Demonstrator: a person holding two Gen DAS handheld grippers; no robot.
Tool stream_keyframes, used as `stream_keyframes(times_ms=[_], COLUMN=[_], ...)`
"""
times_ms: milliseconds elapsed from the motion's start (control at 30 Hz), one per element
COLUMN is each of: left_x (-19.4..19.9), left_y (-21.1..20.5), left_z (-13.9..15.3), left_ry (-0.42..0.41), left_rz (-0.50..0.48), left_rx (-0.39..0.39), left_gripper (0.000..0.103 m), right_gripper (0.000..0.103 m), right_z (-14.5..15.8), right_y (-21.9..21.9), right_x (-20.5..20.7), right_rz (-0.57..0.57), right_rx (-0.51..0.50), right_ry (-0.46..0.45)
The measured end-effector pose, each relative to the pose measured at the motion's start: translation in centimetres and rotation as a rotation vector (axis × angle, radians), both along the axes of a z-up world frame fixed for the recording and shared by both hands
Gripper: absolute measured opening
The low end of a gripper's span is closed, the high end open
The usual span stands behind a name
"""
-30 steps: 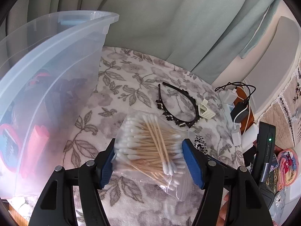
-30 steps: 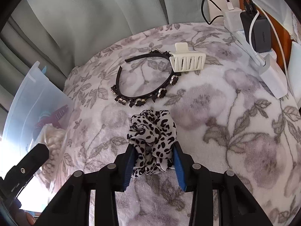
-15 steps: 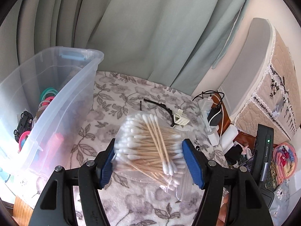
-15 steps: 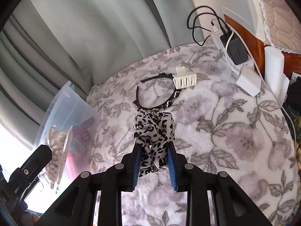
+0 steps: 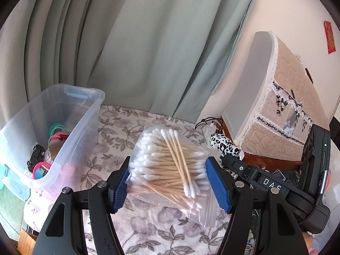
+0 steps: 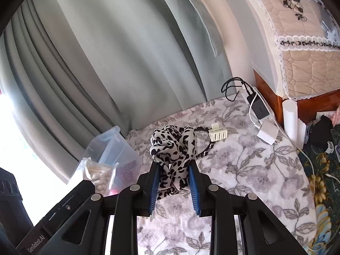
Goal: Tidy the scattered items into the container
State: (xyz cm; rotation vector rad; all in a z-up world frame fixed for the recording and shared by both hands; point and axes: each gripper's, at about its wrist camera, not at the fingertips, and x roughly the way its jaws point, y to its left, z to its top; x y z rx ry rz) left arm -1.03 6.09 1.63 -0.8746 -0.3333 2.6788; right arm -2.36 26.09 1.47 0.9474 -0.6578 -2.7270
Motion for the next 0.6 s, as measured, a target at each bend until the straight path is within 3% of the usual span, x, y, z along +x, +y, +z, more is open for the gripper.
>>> stream_keyframes(times_ms=[367, 600], left_x=[2.2, 3.5], left_y=[-1.9, -4.4], left_z=[2.4, 4.0], left_ry=[0.076, 0.155], left_rz=[0.030, 0.103], left_rx=[0.029, 0.005], left_gripper=[0.070, 0.070], right_gripper=[0.029, 0.029], right_z=[4.6, 7.1], right_y=[-2.2, -3.9], right_x=[3.5, 5.3], right_rz=[0.039, 0.061], right_rx=[0.029, 0.051], right_ry=[0.127, 0.201])
